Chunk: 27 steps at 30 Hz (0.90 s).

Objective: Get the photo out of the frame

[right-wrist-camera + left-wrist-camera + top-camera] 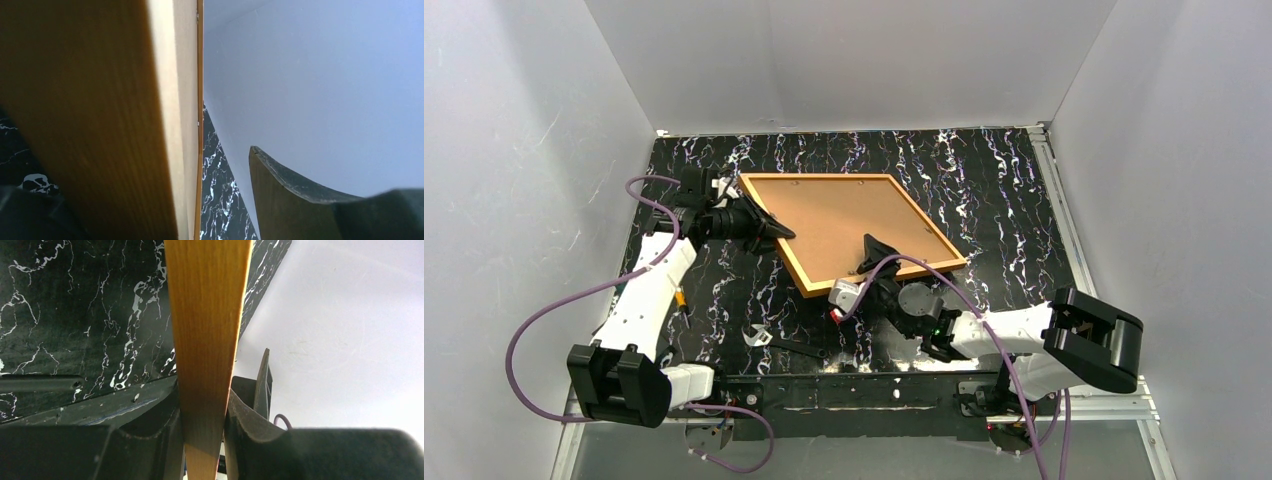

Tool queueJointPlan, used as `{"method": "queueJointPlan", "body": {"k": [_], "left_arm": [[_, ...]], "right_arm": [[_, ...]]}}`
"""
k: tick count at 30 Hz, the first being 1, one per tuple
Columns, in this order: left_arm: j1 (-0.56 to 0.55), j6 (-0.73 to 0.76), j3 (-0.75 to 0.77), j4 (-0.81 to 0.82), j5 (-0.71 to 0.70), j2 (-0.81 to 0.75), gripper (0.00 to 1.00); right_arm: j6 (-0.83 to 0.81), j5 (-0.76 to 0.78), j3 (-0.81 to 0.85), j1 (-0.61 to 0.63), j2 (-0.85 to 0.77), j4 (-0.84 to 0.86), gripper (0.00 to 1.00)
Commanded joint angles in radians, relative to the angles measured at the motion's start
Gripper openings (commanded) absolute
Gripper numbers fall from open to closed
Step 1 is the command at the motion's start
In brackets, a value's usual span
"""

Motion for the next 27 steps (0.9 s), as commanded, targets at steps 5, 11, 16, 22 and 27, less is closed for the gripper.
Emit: {"method": "queueJointPlan", "body": {"k": [5,11,16,22,27], "left_arm": [[0.001,-0.036,0.037,-0.182,0.003,-0.019,0.22],[0.008,0.058,0.140,-0.208,-0.060,-0.031,0.92],[0.019,0.277,0.423,-0.418,-0.341,-0.057,0.98],[0.021,0.439,0.630,-0.563,-0.606,-0.060,0.98],[0.021,0.464,0.607,-0.570,-0.620,-0.079,0.98]], "right_arm": [[0.036,0.013,0.108,-0.003,-0.026,-0.126,0.01],[0.190,0.012,0.156,-0.008,-0.082,-0.293,0.01],[0.251,0.046,0.188,-0.011,-0.107,-0.330,0.01],[0.408,0.127,0.372,-0.023,-0.119,-0.501,0.01],[0.665,0.179,0.619,-0.082,-0.098,-0.759,0.01]]}}
